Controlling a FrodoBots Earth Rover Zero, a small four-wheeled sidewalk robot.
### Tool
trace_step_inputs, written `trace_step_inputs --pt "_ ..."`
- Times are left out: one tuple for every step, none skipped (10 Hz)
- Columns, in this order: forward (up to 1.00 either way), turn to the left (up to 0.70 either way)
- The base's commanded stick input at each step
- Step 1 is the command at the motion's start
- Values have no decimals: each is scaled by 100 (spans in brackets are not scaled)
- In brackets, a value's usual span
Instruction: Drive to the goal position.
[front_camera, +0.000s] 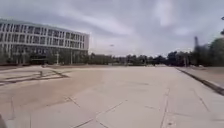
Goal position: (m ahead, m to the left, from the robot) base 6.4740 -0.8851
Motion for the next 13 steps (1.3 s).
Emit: trace_step_inputs --pt "100 0" --pt "100 0" --pt "100 0" --pt "100 0" --pt "100 0" --pt "100 0" --pt "100 0" --pt "100 0" --pt "100 0" --pt "100 0" --pt "100 0" --pt "100 0" --pt "100 0"
